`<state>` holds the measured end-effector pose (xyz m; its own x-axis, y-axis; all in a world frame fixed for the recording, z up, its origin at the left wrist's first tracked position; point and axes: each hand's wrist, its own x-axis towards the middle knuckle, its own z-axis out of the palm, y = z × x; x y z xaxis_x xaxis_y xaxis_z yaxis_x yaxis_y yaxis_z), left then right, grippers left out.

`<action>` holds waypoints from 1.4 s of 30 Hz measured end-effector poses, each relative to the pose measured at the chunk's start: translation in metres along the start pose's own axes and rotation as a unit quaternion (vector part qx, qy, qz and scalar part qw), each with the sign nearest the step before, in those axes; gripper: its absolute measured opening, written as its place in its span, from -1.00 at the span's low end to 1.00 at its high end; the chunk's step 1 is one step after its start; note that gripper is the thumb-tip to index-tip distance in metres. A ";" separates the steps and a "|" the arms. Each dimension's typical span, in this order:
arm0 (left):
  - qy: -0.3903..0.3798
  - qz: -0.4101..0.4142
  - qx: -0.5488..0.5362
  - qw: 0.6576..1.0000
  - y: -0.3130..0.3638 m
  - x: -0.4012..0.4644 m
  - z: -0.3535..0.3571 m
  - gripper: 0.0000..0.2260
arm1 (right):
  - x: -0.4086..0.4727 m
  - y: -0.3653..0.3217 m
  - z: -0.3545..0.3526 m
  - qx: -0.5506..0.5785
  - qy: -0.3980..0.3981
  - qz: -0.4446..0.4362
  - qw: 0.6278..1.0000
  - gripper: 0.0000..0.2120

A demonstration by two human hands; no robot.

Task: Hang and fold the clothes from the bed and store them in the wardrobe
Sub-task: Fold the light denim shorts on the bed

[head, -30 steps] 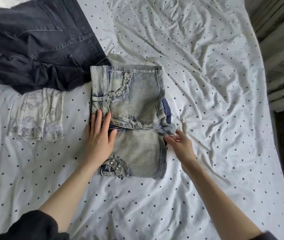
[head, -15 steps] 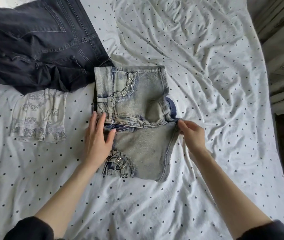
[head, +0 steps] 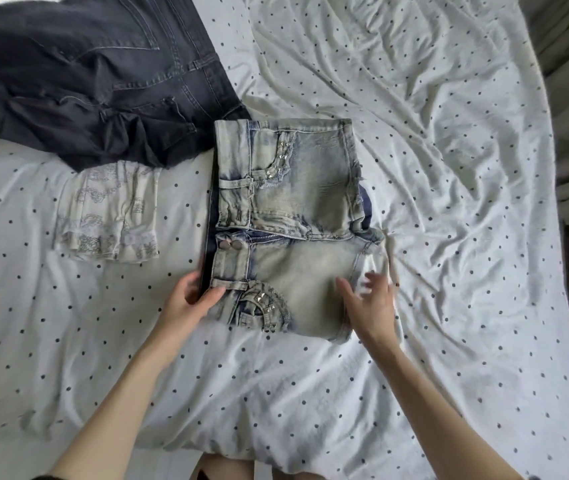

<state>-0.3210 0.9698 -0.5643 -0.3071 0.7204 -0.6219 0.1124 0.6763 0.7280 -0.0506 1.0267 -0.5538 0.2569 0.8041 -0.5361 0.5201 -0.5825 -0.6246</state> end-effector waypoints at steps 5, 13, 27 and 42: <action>-0.106 -0.077 -0.173 0.976 -0.003 -0.014 -0.009 -0.47 | -0.016 0.025 -0.011 0.211 -0.196 0.215 0.933 -0.71; -0.085 -0.119 -0.222 0.964 0.015 -0.046 -0.012 -0.86 | -0.036 0.016 -0.032 0.204 -0.286 0.209 0.913 -0.95; -0.167 -0.138 -0.198 0.956 0.079 -0.078 -0.026 -0.79 | -0.050 -0.039 -0.101 0.171 -0.308 0.200 0.914 -0.89; 0.092 0.227 0.236 0.940 0.144 0.050 0.043 -0.67 | 0.070 -0.136 -0.018 -0.062 -0.009 -0.241 0.969 -0.67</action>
<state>-0.2796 1.1099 -0.5034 -0.2797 0.9418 -0.1863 0.6651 0.3301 0.6698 -0.0890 1.1641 -0.4963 -0.0526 0.9764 -0.2095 0.6701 -0.1210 -0.7323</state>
